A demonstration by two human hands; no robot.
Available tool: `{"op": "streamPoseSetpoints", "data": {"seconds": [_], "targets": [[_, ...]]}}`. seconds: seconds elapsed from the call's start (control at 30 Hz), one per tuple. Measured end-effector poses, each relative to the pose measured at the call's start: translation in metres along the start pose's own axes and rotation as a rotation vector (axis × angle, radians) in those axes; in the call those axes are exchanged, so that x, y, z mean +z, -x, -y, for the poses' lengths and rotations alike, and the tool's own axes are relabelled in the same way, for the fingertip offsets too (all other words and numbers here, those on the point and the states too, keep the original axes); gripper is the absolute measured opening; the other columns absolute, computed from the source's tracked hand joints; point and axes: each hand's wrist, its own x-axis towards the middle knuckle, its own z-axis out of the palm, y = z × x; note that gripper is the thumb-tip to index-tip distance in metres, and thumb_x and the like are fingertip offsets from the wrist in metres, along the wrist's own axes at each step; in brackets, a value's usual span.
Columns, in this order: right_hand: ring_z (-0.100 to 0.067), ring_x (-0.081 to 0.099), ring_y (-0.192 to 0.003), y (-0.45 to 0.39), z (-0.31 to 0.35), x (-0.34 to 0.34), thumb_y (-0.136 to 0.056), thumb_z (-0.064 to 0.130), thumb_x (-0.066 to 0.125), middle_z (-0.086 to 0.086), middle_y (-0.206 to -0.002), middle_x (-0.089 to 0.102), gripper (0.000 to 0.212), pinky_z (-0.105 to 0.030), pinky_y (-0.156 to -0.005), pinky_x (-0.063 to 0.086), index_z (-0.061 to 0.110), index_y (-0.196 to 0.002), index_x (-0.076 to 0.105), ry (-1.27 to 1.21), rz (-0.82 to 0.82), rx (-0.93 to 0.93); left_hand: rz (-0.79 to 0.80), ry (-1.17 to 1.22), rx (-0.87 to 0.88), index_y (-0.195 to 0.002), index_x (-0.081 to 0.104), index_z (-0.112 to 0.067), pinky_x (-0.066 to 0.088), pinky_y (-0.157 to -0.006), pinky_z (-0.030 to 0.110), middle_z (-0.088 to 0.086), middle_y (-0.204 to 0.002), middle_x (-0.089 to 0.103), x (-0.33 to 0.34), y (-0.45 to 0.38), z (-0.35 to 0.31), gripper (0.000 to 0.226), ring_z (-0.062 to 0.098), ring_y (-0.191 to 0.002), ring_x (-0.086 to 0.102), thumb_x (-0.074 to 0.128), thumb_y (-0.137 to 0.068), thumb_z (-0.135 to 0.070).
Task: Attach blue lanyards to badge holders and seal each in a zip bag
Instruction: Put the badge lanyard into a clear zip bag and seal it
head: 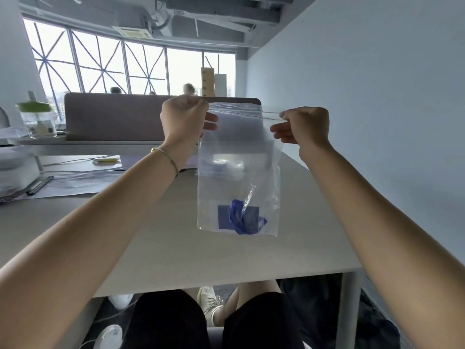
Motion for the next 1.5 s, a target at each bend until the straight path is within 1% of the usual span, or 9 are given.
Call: {"op": "streamPoseSetpoints", "data": {"seconds": [0.27, 0.4, 0.47, 0.6, 0.73, 0.83, 0.97, 1.3, 1.5], "targets": [[-0.027, 0.076, -0.069, -0.006, -0.054, 0.032, -0.085, 0.001, 0.062, -0.020, -0.086, 0.077, 0.021, -0.034, -0.061, 0.063, -0.004, -0.104, 0.070, -0.037, 0.120, 0.187, -0.025, -0.035, -0.108, -0.088, 0.069, -0.010, 0.057, -0.055, 0.031, 0.007, -0.073, 0.076, -0.013, -0.007, 0.058, 0.010, 0.025, -0.069, 0.076, 0.058, -0.088, -0.011], [-0.030, 0.073, -0.086, -0.014, -0.073, 0.045, -0.091, -0.001, 0.056, -0.021, -0.111, 0.070, 0.049, -0.034, -0.069, 0.064, 0.010, -0.138, 0.052, -0.043, 0.265, 0.151, 0.134, -0.114, -0.148, -0.141, 0.049, -0.019, 0.063, -0.072, 0.036, 0.007, -0.099, 0.073, -0.017, -0.022, 0.081, 0.053, 0.022, -0.079, 0.073, 0.059, -0.089, -0.020], [-0.028, 0.071, -0.088, -0.018, -0.083, 0.050, -0.091, 0.000, 0.057, -0.015, -0.112, 0.068, 0.062, -0.035, -0.074, 0.063, 0.018, -0.147, 0.041, 0.001, 0.323, 0.149, 0.210, -0.236, -0.145, -0.149, 0.036, -0.028, 0.062, -0.071, 0.033, 0.000, -0.095, 0.073, -0.018, -0.022, 0.092, 0.068, 0.019, -0.077, 0.071, 0.058, -0.085, -0.022], [-0.022, 0.068, -0.066, -0.013, -0.100, 0.063, -0.090, -0.002, 0.056, -0.014, -0.092, 0.074, 0.028, -0.032, -0.064, 0.057, 0.009, -0.114, 0.066, 0.223, 0.441, 0.018, 0.309, -0.595, 0.017, -0.111, 0.069, -0.023, 0.046, -0.059, 0.016, -0.011, -0.078, 0.069, -0.009, -0.009, 0.100, 0.031, 0.008, -0.072, 0.065, 0.055, -0.085, -0.014], [-0.016, 0.067, -0.067, 0.015, -0.136, 0.068, -0.086, -0.002, 0.056, -0.010, -0.078, 0.076, 0.023, -0.034, -0.069, 0.056, 0.007, -0.080, 0.076, 0.501, 0.649, -0.227, 0.516, -0.844, 0.122, -0.090, 0.075, -0.027, 0.040, -0.057, 0.014, -0.012, -0.081, 0.070, 0.002, 0.027, 0.124, 0.023, 0.005, -0.069, 0.062, 0.054, -0.088, -0.016], [-0.015, 0.071, -0.079, 0.037, -0.160, 0.060, -0.084, 0.011, 0.053, 0.005, -0.084, 0.077, 0.026, -0.036, -0.077, 0.058, 0.021, -0.082, 0.077, 0.777, 0.681, -0.301, 0.619, -0.973, 0.147, -0.093, 0.072, -0.029, 0.048, -0.066, 0.021, -0.013, -0.088, 0.068, 0.002, 0.050, 0.147, 0.026, 0.010, -0.077, 0.063, 0.053, -0.086, -0.014], [-0.026, 0.069, -0.087, 0.053, -0.170, 0.054, -0.081, 0.015, 0.051, 0.002, -0.091, 0.076, 0.027, -0.037, -0.075, 0.058, 0.026, -0.089, 0.074, 0.891, 0.629, -0.265, 0.661, -1.002, 0.117, -0.094, 0.069, -0.029, 0.054, -0.080, 0.035, -0.005, -0.099, 0.068, 0.005, 0.058, 0.165, 0.026, 0.021, -0.091, 0.065, 0.052, -0.083, -0.014], [-0.037, 0.064, -0.086, 0.075, -0.182, 0.052, -0.085, 0.018, 0.055, -0.009, -0.092, 0.071, 0.015, -0.033, -0.061, 0.043, 0.016, -0.083, 0.070, 0.974, 0.581, -0.325, 0.512, -1.133, 0.168, -0.084, 0.066, -0.017, 0.045, -0.065, 0.035, 0.008, -0.094, 0.066, 0.017, 0.081, 0.182, 0.028, 0.033, -0.083, 0.061, 0.043, -0.096, -0.028], [-0.031, 0.057, -0.104, 0.080, -0.193, 0.050, -0.086, 0.019, 0.053, -0.006, -0.104, 0.066, 0.019, -0.035, -0.077, 0.045, 0.016, -0.095, 0.069, 0.944, 0.586, -0.316, 0.553, -1.017, 0.177, -0.090, 0.064, -0.016, 0.048, -0.069, 0.037, 0.005, -0.100, 0.065, 0.015, 0.090, 0.192, 0.017, 0.027, -0.095, 0.059, 0.047, -0.088, -0.019]]}}
